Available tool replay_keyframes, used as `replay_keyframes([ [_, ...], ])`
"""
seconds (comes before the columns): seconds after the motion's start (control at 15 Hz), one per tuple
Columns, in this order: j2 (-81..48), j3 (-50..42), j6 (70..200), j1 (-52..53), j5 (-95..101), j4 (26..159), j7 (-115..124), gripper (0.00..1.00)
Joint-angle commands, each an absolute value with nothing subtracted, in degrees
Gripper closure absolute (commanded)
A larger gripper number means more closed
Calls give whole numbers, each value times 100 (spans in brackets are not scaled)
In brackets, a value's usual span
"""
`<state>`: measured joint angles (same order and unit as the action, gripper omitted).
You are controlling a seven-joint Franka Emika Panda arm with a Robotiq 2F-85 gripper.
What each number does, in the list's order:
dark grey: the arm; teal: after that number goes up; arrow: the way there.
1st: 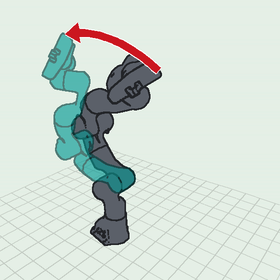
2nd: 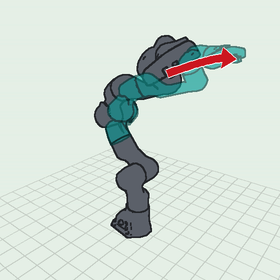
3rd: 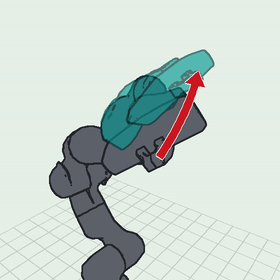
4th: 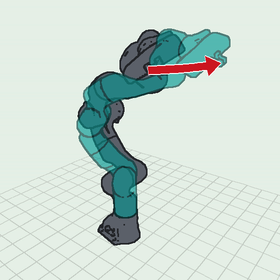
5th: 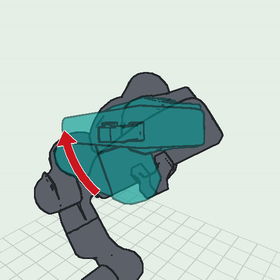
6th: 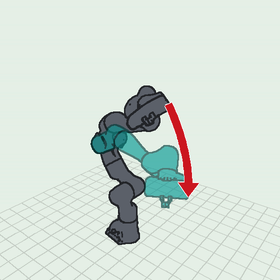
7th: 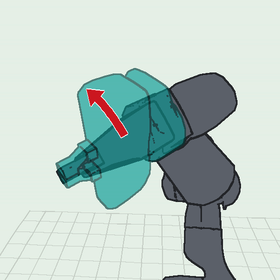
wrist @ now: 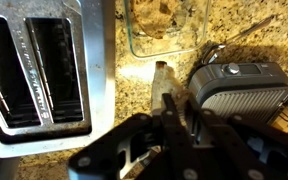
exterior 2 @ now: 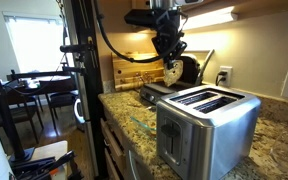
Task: Put a slice of bread in the left slot of the toaster
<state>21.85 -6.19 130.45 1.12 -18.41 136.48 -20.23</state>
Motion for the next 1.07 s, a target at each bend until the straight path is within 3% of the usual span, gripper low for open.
replay_keyframes([
  [0.0, 2303, -689, 13178, 53, -1719, 13758, -1879, 94],
  [1.0, 2608, -942, 13122, -238, -1600, 13940, -1872, 94],
])
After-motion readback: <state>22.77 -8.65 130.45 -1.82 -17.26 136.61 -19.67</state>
